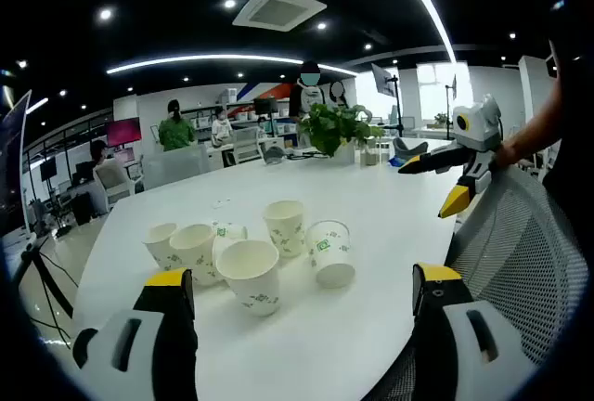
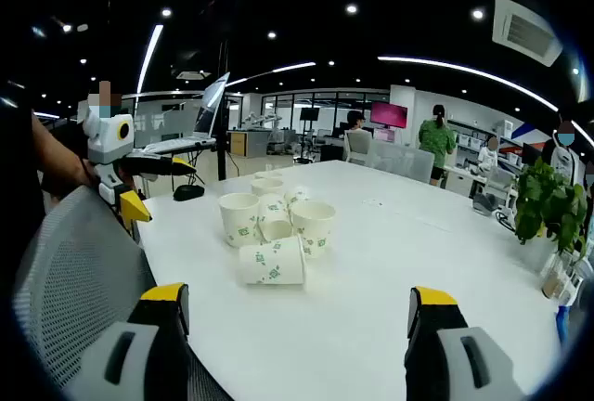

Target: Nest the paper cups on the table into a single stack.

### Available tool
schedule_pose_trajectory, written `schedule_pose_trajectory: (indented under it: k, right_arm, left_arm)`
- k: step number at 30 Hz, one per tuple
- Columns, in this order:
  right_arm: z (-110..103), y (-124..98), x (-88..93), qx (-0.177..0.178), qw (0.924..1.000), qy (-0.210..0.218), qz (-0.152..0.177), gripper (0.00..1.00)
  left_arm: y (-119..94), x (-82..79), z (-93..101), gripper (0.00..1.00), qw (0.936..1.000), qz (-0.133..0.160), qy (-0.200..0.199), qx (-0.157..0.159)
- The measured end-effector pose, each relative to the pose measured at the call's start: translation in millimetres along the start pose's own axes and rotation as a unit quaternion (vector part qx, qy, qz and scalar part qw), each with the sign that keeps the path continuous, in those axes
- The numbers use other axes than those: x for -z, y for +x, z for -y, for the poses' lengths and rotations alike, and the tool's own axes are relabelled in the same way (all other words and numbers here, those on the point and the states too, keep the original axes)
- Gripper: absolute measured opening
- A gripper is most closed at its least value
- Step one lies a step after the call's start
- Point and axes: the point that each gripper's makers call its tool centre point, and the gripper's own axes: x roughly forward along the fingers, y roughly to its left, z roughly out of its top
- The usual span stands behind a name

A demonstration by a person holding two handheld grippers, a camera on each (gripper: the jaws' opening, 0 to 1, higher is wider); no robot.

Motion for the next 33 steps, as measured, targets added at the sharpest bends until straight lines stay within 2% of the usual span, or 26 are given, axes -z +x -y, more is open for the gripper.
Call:
schedule_pose_trajectory:
  k: [23,26,33]
  right_arm:
    - [1.5,-0.6,1.3,0.004,1.0,-0.002,-0.004,1.0]
    - [-0.5,-1.3,-1.8,-0.002,1.0,-0.008,0.005,0.96]
    - [-0.9,-1.5,-2.2,-0.003,0.9999,-0.011,0.006,0.96]
  left_arm:
    - [0.1,0.7,-1.3,0.99,1.0,-0.003,0.007,-0.004]
    - [0.4,-1.1,0.1,0.99,1.0,-0.002,0.008,-0.004]
    - [0.1,-1.8,-0.2,0.99,1.0,0.0,0.008,-0.005]
